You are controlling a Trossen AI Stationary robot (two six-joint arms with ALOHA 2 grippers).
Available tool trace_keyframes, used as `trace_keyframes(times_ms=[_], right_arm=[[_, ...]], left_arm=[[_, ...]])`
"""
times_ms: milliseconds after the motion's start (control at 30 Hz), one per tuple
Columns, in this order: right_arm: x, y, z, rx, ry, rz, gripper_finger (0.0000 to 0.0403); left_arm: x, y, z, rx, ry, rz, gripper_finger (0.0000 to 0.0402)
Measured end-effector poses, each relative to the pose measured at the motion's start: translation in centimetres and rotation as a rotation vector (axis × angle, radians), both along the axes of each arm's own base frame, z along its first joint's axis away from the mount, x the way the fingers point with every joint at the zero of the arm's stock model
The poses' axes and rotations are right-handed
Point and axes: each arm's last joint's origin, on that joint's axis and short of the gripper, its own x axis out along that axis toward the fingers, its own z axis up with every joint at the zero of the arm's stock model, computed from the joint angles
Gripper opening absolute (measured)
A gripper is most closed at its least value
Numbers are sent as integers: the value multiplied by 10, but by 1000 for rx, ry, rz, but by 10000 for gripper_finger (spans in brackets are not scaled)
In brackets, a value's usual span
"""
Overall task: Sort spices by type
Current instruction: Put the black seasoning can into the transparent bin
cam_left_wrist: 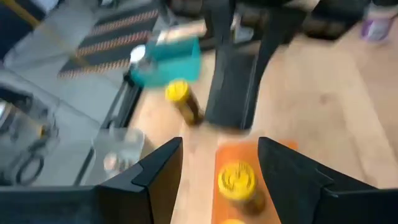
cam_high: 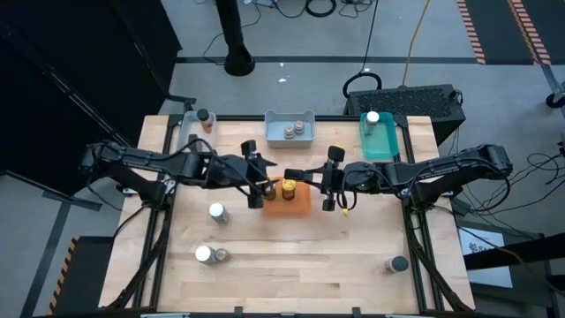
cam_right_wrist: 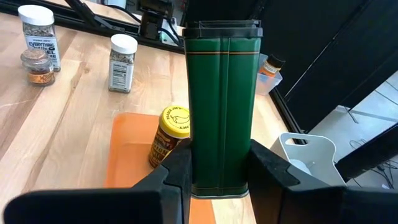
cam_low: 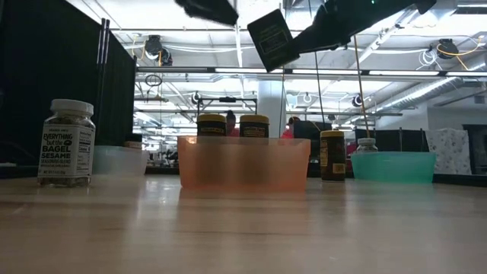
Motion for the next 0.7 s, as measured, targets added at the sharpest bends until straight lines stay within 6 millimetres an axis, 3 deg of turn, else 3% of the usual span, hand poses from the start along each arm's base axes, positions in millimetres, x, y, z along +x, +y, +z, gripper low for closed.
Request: trace_keyframes(times_ms=[167, 433, 700], right_arm=[[0, -1, 0, 0, -1, -3, 91], [0, -1, 0, 6, -1, -3, 91], [0, -1, -1, 9, 6, 1, 91]], left_arm=[[1, -2, 21, -15, -57, -84, 217], [16, 1, 4, -20, -13, -60, 277], [34, 4, -3, 144, -31, -127, 310]])
